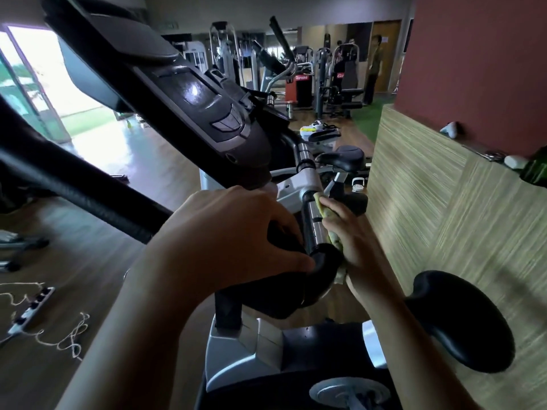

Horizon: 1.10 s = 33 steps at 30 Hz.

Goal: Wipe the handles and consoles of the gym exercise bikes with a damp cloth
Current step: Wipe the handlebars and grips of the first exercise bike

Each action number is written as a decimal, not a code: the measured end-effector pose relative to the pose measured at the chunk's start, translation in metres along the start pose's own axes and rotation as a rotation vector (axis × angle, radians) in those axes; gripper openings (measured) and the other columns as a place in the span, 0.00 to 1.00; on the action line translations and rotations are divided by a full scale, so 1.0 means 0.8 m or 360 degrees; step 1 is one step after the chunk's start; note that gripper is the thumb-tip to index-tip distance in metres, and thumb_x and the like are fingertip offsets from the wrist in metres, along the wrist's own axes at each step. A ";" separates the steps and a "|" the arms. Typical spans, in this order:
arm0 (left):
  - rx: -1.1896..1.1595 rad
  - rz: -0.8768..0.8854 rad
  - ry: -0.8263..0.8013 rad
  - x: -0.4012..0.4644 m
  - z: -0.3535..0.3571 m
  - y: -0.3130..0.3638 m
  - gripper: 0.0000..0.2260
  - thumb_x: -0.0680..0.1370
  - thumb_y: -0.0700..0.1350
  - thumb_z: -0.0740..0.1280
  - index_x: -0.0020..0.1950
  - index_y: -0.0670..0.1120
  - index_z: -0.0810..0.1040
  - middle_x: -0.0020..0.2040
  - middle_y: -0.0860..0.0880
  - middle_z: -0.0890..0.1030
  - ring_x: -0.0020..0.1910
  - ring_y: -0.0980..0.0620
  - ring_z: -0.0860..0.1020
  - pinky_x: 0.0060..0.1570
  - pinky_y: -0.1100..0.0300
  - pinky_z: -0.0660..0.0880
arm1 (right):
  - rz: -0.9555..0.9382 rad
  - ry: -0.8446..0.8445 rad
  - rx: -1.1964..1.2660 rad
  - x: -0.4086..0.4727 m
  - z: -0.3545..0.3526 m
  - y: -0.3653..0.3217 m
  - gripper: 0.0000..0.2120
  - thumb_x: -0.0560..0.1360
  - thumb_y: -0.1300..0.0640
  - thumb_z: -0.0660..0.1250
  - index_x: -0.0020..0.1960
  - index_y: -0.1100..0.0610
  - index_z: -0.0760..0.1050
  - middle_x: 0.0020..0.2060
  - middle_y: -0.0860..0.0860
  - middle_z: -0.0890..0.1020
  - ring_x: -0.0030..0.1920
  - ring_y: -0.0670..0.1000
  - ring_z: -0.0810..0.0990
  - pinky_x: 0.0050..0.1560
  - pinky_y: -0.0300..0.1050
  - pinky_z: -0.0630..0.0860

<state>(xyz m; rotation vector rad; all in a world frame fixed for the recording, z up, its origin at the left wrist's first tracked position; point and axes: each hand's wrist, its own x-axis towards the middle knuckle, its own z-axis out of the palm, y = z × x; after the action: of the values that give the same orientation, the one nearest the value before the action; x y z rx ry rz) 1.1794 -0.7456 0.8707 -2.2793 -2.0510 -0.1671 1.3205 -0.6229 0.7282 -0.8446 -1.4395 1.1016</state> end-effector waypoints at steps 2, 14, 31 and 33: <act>-0.0013 -0.0033 -0.0014 0.000 0.000 0.001 0.21 0.62 0.75 0.60 0.52 0.71 0.75 0.36 0.68 0.73 0.35 0.70 0.71 0.35 0.73 0.66 | -0.0037 0.0028 -0.0037 0.003 -0.002 0.004 0.18 0.80 0.65 0.60 0.68 0.58 0.73 0.66 0.52 0.72 0.65 0.43 0.71 0.57 0.23 0.67; -0.0177 -0.0266 -0.0040 0.000 -0.003 0.008 0.20 0.60 0.75 0.65 0.48 0.71 0.77 0.34 0.68 0.75 0.35 0.69 0.73 0.34 0.71 0.70 | -0.0229 -0.0268 -0.0218 0.029 -0.005 0.009 0.15 0.70 0.55 0.59 0.55 0.50 0.76 0.65 0.51 0.72 0.68 0.43 0.68 0.69 0.36 0.62; -0.0296 -0.0434 -0.0025 -0.003 -0.003 0.013 0.22 0.54 0.76 0.65 0.44 0.73 0.77 0.37 0.66 0.80 0.38 0.67 0.76 0.45 0.61 0.78 | -0.0361 -0.0633 -0.0763 0.080 -0.004 -0.007 0.12 0.69 0.55 0.61 0.41 0.52 0.83 0.53 0.39 0.77 0.62 0.36 0.70 0.66 0.37 0.64; -0.0314 -0.0439 -0.0016 -0.003 -0.002 0.012 0.22 0.53 0.76 0.66 0.44 0.73 0.77 0.37 0.67 0.79 0.37 0.67 0.77 0.44 0.63 0.79 | -0.0416 -0.0635 -0.0853 0.073 -0.001 -0.006 0.11 0.68 0.54 0.61 0.41 0.51 0.83 0.55 0.41 0.78 0.64 0.41 0.70 0.67 0.39 0.64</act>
<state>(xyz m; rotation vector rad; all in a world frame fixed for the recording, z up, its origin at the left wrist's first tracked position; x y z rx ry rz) 1.1888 -0.7494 0.8723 -2.0860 -2.4469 -0.3902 1.3123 -0.5703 0.7519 -0.7926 -2.1712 0.7121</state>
